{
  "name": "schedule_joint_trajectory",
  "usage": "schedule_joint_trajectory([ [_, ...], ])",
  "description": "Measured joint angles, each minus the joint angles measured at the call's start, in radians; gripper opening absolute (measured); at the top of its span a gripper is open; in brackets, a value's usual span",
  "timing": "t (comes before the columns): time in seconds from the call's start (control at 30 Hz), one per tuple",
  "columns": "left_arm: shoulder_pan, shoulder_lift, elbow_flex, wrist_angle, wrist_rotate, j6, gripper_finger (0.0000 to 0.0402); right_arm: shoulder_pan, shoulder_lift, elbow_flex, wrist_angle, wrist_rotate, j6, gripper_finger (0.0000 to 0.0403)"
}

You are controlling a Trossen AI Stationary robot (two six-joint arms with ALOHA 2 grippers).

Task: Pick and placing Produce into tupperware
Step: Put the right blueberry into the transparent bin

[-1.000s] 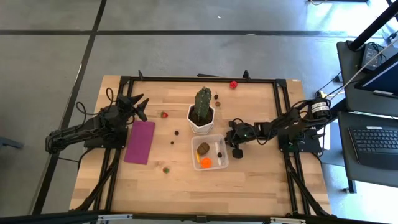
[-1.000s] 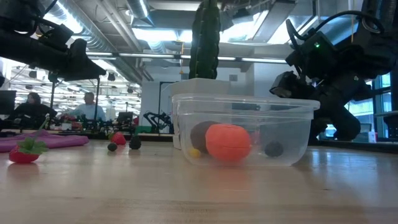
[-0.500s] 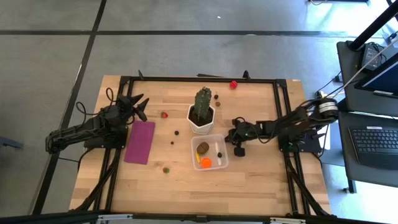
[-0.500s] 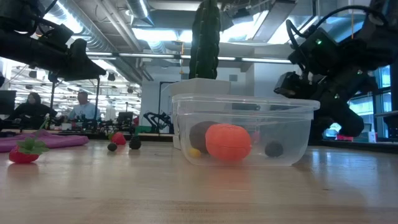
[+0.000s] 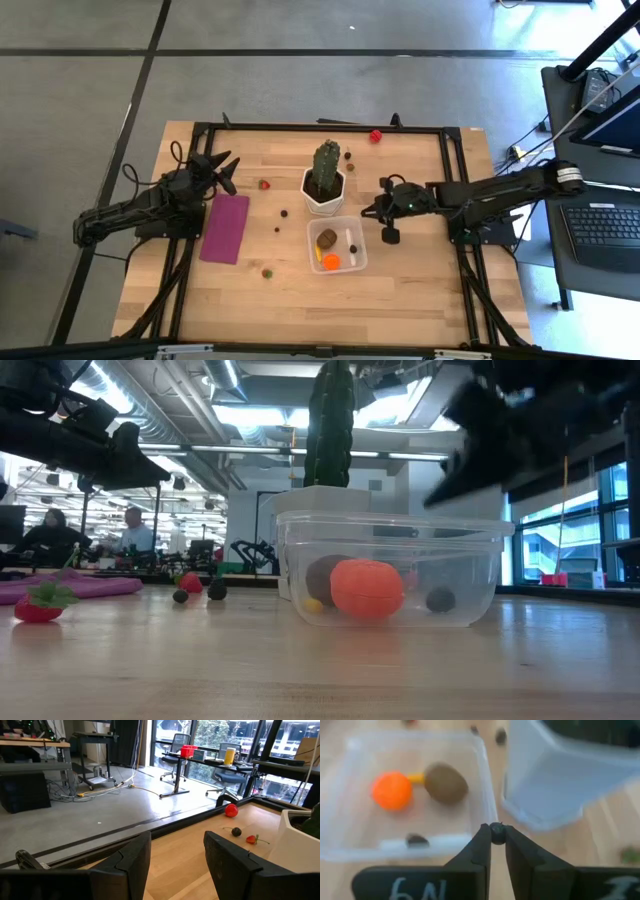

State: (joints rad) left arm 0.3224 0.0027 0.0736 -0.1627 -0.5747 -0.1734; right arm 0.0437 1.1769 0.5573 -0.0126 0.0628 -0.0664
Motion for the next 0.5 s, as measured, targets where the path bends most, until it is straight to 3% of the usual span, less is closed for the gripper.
schedule_joint_trajectory([
  [0.23,0.0,0.0,0.0,0.0,0.0,0.0,0.0176,0.012,0.121,0.219,-0.287,-0.025,-0.038,0.0045],
  [0.5,0.0,0.0,0.0,0.0,0.0,0.0,0.0176,0.03,0.31,0.387,-0.343,-0.109,-0.016,0.0045],
])
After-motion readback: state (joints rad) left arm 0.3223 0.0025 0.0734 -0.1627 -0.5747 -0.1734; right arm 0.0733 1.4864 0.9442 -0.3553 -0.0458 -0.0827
